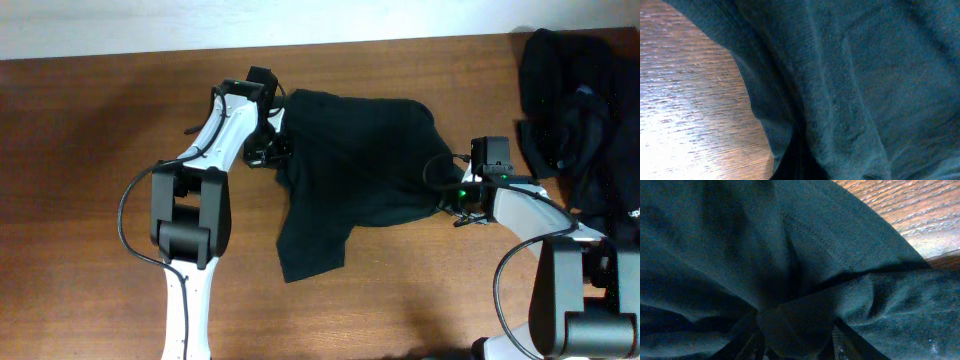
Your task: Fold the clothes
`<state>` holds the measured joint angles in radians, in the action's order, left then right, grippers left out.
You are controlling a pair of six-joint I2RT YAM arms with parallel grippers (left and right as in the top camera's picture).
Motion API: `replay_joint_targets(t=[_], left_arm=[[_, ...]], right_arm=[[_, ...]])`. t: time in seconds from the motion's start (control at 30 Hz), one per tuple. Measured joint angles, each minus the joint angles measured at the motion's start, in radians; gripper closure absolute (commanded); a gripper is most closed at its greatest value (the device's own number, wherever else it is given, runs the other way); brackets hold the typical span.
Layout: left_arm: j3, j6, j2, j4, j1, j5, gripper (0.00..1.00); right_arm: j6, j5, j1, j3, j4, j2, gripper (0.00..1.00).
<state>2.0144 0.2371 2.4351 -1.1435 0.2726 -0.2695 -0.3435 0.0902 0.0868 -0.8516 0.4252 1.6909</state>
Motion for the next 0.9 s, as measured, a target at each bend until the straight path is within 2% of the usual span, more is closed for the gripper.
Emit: replay_joint_targets(t=[0.33,0.6,0.9], left_arm=[[-0.007,0.011,-0.006,-0.066,-0.01,0.043,1.0],[-0.005,0.014,-0.006,-0.129,-0.095,0.079,1.0],[0.145,0.014,0.024,-0.238,-0.204,0.257,0.99]], right_arm=[[0.001,0.0,0.001,0.0,0.0,-0.001,0.52],[0.001,0.001,0.001,0.0,0.0,-0.001,0.52],[0.0,0.001,0.001,0.0,0.0,-0.001,0.52]])
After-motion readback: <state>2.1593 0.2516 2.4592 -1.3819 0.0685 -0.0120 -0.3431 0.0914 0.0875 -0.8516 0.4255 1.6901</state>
